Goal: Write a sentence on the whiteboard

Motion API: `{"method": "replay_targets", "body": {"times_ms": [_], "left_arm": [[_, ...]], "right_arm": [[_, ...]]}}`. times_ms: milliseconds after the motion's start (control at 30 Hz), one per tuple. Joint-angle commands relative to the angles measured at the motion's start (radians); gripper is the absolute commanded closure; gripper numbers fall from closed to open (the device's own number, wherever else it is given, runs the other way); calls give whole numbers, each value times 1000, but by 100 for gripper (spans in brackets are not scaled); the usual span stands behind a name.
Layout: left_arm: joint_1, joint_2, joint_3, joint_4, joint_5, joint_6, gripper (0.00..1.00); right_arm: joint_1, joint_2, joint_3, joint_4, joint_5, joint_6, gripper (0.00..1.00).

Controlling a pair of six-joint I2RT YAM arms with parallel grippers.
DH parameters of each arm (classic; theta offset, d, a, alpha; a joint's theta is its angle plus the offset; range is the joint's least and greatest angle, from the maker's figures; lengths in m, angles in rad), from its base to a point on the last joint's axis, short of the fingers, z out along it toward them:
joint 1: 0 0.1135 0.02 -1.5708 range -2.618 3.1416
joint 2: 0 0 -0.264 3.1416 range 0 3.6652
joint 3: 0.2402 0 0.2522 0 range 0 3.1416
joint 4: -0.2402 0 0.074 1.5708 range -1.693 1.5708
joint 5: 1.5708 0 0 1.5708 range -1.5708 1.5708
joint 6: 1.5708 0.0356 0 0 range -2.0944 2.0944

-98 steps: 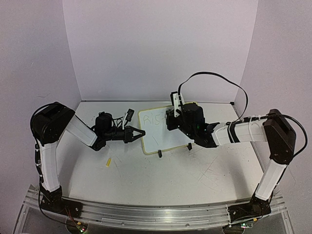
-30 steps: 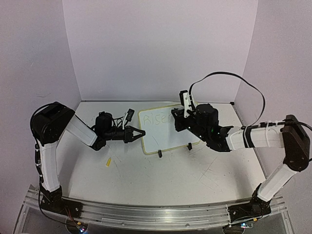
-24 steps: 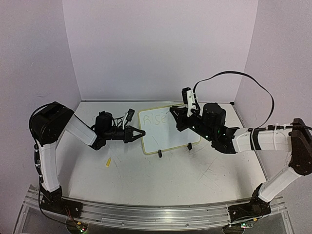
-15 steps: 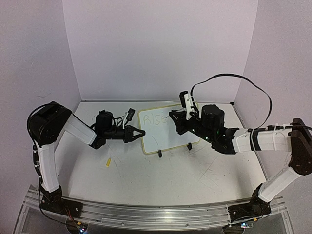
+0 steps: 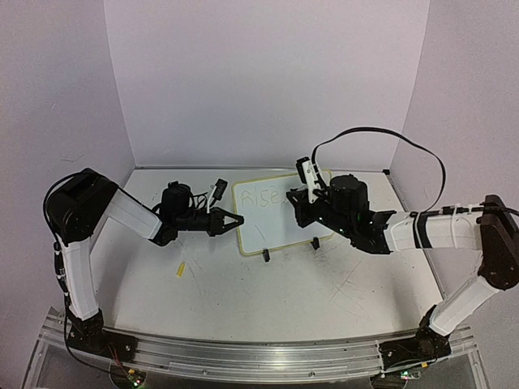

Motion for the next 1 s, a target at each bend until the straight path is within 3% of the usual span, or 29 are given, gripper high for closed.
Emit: {"method": "replay_targets", "body": {"times_ms": [0,233,500,967], "left_arm": [[6,-15,3,-98,-133,59,100],[6,-36,5,-124,-141,80,100],[7,-34,0,-139,-142,91,100],[7,-33,10,-153,-139,103,100]], "right_arm": [[-35,14,35,-13,-17,-3,100],[-40,74,71,-4,-79,-41,100],[-49,88,73,71,46,-27,100],[-54,166,134,85,39,-31,100]]}}
